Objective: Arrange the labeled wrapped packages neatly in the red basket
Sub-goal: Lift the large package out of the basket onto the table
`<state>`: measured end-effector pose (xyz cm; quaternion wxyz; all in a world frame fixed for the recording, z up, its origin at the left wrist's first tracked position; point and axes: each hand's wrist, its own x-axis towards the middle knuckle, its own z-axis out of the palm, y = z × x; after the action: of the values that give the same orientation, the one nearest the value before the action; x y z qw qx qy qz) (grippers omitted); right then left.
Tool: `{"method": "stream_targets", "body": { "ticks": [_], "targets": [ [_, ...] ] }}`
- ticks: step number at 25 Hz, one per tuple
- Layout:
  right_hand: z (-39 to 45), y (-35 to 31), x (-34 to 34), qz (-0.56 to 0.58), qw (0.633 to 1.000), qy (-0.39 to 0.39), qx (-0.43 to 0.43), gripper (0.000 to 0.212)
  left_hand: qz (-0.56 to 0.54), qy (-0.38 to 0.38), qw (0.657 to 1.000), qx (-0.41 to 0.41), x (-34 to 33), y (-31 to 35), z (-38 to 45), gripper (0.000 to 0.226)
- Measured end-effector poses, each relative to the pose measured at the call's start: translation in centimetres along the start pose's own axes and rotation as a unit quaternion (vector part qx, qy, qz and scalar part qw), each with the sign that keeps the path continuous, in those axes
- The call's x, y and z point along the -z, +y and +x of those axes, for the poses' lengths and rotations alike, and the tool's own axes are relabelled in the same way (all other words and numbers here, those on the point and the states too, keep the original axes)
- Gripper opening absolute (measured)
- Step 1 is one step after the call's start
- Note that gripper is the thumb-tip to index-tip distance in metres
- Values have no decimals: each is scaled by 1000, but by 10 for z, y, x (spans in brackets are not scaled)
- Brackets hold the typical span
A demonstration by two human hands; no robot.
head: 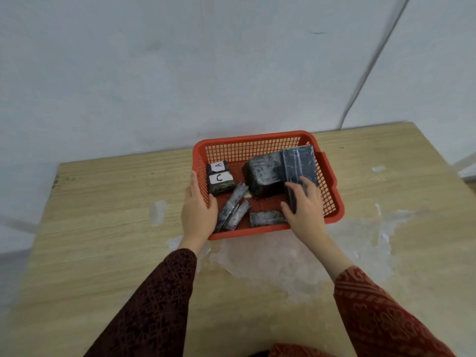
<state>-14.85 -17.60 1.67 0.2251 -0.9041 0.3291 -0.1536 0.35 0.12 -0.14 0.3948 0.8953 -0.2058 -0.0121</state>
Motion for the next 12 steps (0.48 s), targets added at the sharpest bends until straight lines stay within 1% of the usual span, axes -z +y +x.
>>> {"method": "stream_targets", "body": {
  "ticks": [1,4,6,8,12],
  "targets": [
    [0,7,4,2,1000,-3,-29,54,2,-7,1000,3,0,1,0,72],
    [14,12,7,3,995,-43,-93,80,2,-18,1000,7,1,1,-1,73],
    [25,10,4,-25,991,-47,-125,92,0,-19,1000,9,0,-1,-1,73],
    [30,10,0,-53,988,-40,-136,95,-2,-19,1000,14,-1,-2,0,72],
    [30,15,-9,-110,984,-37,-135,95,-18,-18,999,25,-2,-2,1,70]
  ]
}}
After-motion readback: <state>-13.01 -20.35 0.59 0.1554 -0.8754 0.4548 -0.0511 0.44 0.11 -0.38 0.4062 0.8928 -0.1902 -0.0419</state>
